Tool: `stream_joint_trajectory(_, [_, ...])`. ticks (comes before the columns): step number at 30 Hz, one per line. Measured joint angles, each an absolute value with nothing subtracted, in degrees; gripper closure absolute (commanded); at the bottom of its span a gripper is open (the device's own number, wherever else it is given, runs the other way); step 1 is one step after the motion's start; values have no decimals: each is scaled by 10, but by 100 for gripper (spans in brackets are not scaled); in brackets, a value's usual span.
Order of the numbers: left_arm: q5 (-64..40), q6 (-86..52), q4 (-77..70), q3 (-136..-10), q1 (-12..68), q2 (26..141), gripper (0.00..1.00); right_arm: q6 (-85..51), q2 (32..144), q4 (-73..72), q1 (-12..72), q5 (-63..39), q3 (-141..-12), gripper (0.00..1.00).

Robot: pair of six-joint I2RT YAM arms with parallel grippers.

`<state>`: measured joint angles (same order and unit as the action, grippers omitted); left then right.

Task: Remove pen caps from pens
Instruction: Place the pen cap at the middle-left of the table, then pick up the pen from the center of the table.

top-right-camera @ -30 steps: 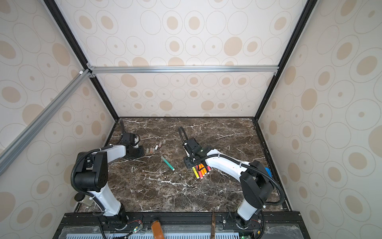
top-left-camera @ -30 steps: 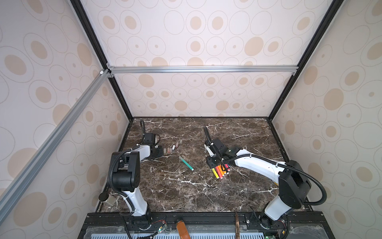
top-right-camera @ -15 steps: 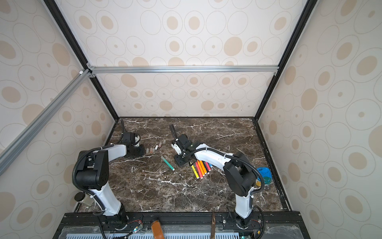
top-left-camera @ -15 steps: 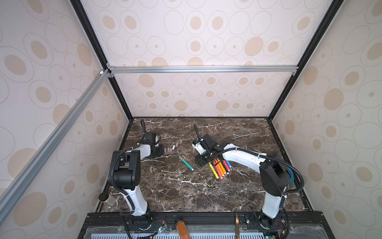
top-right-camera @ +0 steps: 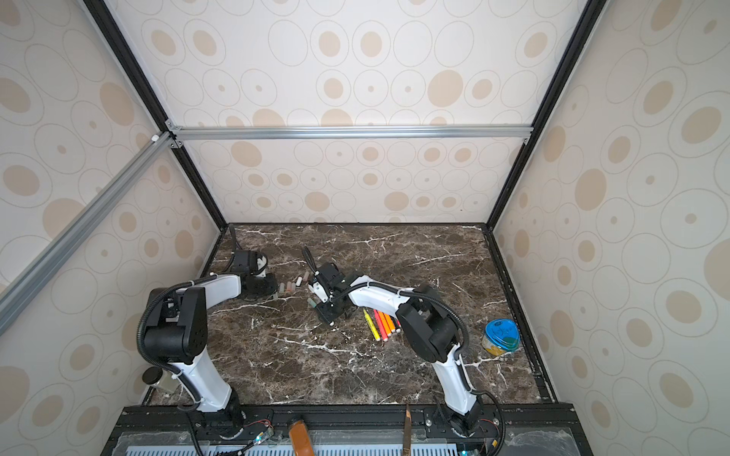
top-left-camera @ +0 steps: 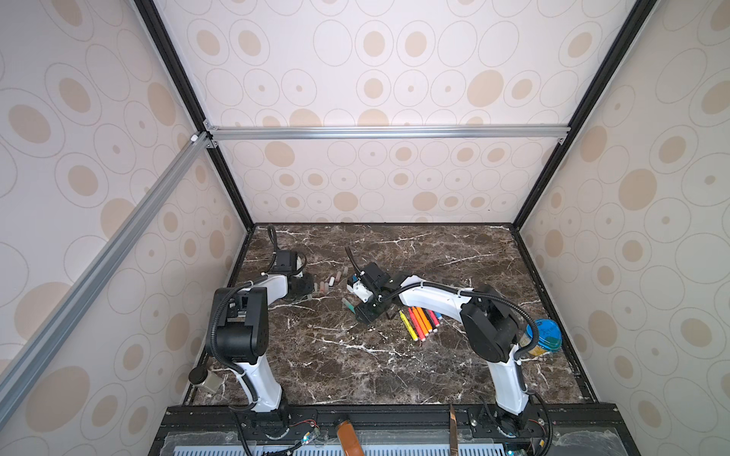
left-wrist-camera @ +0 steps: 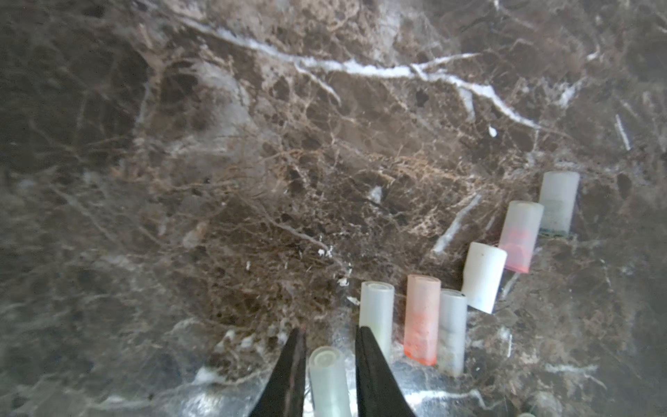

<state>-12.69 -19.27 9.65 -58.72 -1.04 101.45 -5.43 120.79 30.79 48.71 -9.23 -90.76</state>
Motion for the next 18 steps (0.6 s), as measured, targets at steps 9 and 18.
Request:
stream_joint_trajectory(9, [-122, -192, 128, -628, -13, 914, 73, -50, 1262, 334, 488, -67, -968, 48])
stream_joint_trajectory(18, [-130, -193, 151, -645, -14, 849, 73, -49, 1279, 351, 499, -39, -985, 60])
